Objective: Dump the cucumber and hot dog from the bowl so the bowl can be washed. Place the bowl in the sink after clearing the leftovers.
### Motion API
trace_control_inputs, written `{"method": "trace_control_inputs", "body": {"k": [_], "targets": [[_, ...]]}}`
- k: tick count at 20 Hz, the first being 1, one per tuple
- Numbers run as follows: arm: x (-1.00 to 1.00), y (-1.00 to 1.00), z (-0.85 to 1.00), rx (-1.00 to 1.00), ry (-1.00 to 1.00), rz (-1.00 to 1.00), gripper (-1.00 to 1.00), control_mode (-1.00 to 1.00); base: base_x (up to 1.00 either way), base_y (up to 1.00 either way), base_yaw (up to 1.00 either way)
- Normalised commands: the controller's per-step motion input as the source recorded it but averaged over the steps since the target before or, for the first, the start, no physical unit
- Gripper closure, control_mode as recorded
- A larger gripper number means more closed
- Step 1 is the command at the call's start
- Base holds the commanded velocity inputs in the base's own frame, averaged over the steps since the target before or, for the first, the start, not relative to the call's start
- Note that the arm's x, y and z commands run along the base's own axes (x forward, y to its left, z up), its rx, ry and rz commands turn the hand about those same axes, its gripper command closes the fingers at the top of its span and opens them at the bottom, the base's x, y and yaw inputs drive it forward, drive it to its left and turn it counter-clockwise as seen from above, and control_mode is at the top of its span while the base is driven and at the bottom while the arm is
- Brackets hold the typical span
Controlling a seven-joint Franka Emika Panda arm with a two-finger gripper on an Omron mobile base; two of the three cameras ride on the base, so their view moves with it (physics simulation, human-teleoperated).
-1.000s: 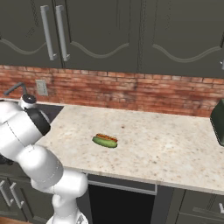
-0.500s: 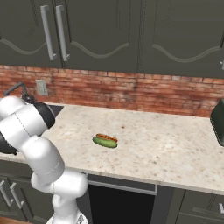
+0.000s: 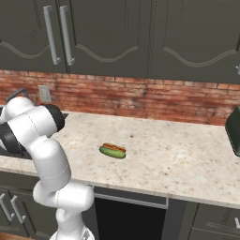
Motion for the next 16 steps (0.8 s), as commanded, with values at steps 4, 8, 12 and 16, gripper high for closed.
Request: {"method": "trace_control_inputs", "body": {"k": [4,8,12,16], "targets": [[0.22,0.17,-0.07,0.0,0.0,0.0,1.0,-1.0,0.0,0.0,0.0],[0.27,0.02,-0.12,0.0,0.0,-0.02,1.0,-1.0,0.0,0.0,0.0],[0.28,0.12,-0.14,0.0,0.0,-0.03,1.0,-1.0,0.0,0.0,0.0],[0.1,0.11,-0.23,0.0,0.0,-0.03,1.0,-1.0,0.0,0.0,0.0]]}}
